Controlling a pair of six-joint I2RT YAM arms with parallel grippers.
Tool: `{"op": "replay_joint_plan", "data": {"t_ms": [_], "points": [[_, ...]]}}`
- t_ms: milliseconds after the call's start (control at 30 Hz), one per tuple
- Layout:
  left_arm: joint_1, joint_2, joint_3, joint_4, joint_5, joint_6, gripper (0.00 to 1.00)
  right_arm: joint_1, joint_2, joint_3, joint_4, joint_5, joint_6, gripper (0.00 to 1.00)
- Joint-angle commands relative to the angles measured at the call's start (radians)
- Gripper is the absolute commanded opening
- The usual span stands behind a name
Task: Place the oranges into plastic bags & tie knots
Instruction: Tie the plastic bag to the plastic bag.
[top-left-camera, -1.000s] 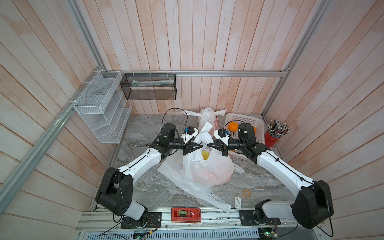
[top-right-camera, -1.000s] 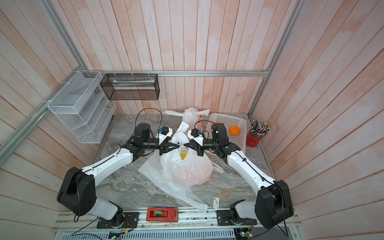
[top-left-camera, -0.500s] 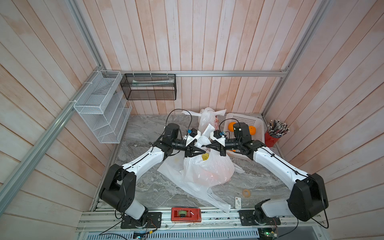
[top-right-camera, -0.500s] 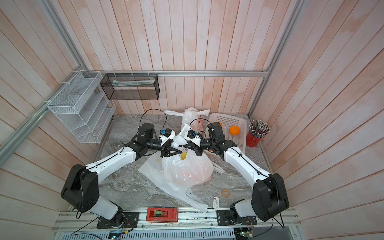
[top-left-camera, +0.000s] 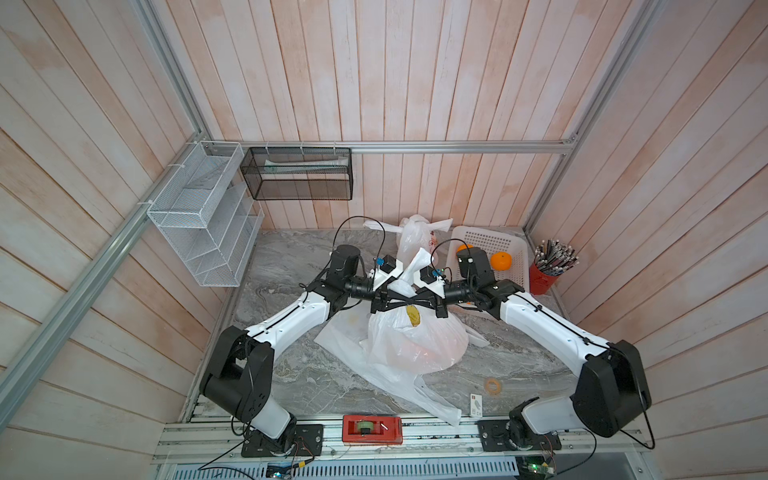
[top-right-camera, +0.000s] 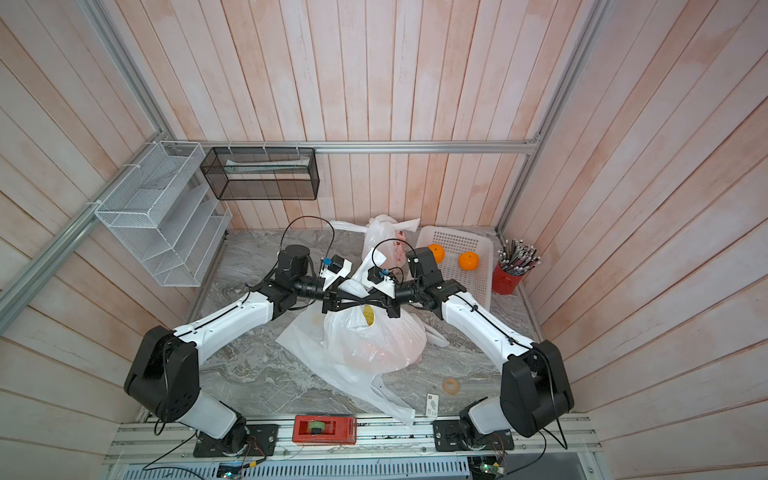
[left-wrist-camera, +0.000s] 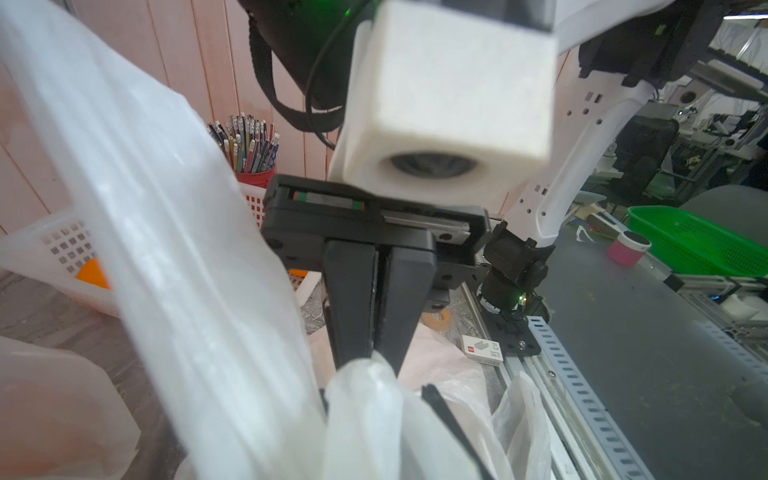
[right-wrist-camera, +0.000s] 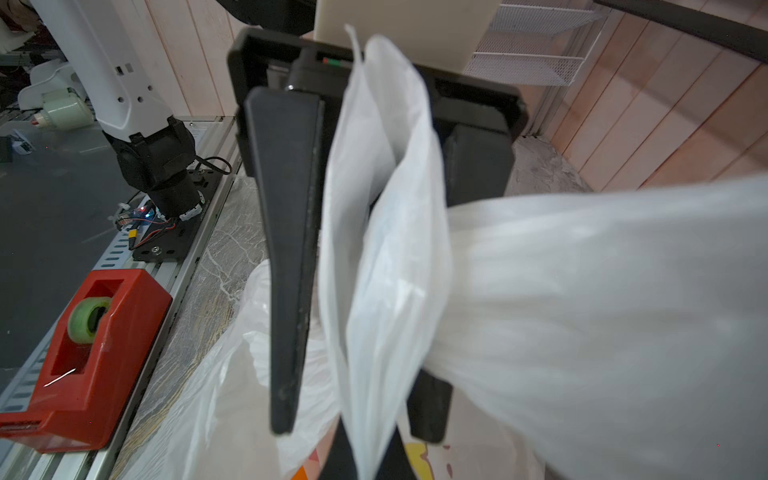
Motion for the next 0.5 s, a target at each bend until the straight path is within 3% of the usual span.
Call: {"op": "replay_joint_plan", "data": {"t_ms": [0, 133, 233, 300, 400, 467], "points": [[-0.003, 0.010, 0.028, 0.015, 0.000, 0.007, 0.24, 0.004, 0.002, 0.033, -0.039, -0.027, -0.014, 0.00], [-0.004, -0.002, 0.020, 0.001, -0.014, 0.023, 0.06, -0.012, -0.025, 0.045, -0.071, 0.020, -0.018, 0.01], [-0.003, -0.015, 0.009, -0.003, -0.024, 0.035, 0.00, -0.048, -0.076, 0.028, -0.052, 0.012, 0.003, 0.07], [-0.004, -0.022, 0.004, -0.006, -0.032, 0.039, 0.00, -0.074, -0.117, 0.007, -0.017, -0.007, 0.026, 0.17], [-0.003, -0.033, 0.000, -0.008, -0.042, 0.041, 0.00, -0.136, -0.188, -0.014, 0.038, -0.066, 0.077, 0.41], [-0.004, -0.040, -0.007, -0.001, -0.048, 0.045, 0.00, -0.195, -0.232, -0.035, 0.136, -0.111, 0.181, 0.56]]}}
